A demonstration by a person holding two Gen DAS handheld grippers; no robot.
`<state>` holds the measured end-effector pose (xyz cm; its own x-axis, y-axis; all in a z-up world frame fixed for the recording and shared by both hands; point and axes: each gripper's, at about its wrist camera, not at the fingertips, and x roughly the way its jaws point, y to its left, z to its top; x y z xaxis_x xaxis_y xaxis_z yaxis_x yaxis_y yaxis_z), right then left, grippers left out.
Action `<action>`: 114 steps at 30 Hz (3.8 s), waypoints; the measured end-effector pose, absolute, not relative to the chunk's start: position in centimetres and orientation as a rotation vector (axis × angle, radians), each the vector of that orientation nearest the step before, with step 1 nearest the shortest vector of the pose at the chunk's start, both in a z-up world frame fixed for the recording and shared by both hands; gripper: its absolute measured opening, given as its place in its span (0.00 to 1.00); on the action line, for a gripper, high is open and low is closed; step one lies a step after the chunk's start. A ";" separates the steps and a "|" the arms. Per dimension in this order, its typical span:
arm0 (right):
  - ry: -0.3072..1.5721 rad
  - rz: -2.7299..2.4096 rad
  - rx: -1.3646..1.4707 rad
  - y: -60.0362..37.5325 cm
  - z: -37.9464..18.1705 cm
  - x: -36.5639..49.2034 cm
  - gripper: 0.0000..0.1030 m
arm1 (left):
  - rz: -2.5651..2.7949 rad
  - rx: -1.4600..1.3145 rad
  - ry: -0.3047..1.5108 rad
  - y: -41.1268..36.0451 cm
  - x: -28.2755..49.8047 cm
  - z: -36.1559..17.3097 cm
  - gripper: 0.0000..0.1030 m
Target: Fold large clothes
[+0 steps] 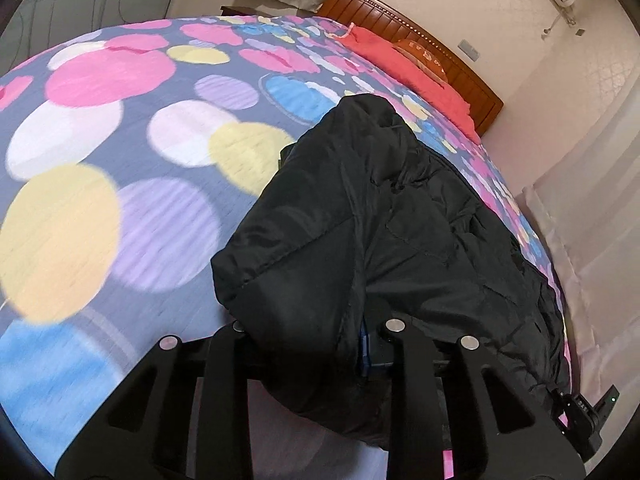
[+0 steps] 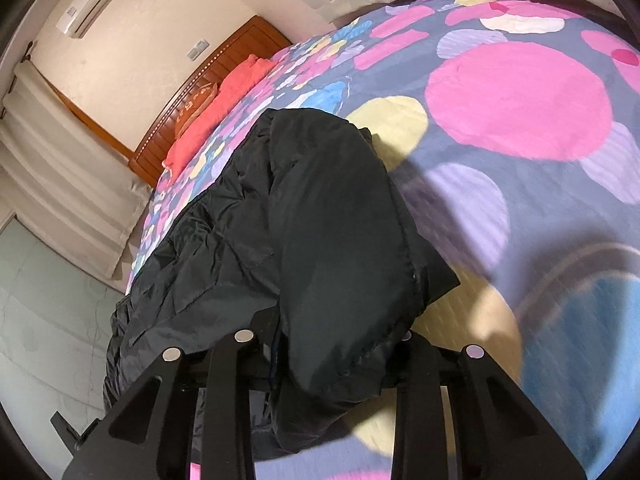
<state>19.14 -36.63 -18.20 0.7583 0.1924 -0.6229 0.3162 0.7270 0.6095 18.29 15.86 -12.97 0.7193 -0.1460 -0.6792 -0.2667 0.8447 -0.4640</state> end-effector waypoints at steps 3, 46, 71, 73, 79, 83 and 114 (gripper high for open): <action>0.738 -0.063 0.756 -36.5 -18.1 17.8 0.29 | 0.072 -0.576 0.789 16.2 16.3 -13.0 0.26; 0.862 -0.039 0.590 -35.8 -17.2 6.3 0.51 | 0.052 -0.563 0.827 21.3 2.2 -11.1 0.63; 0.808 0.098 0.107 -17.3 -11.1 16.4 0.51 | -0.133 -0.466 0.942 24.3 12.8 -10.5 0.71; 0.812 0.083 0.076 -16.1 -11.8 17.5 0.51 | -0.126 -0.486 0.952 24.5 13.7 -10.8 0.71; 0.873 0.025 0.011 -14.4 -14.9 19.8 0.52 | -0.153 -0.505 0.971 23.8 15.5 -12.0 0.71; 0.880 0.008 -0.037 -13.7 -15.6 20.0 0.53 | -0.172 -0.506 0.988 23.4 16.4 -12.8 0.72; 0.829 -0.026 -0.062 -12.6 -16.5 18.9 0.53 | -0.310 -0.497 1.035 18.5 18.3 -15.0 0.39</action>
<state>18.91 -12.63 -16.50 0.6755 -0.0471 -0.7358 -0.0011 0.9979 -0.0649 18.33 18.50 -14.97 0.4820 -0.4706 -0.7390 0.0139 0.8475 -0.5306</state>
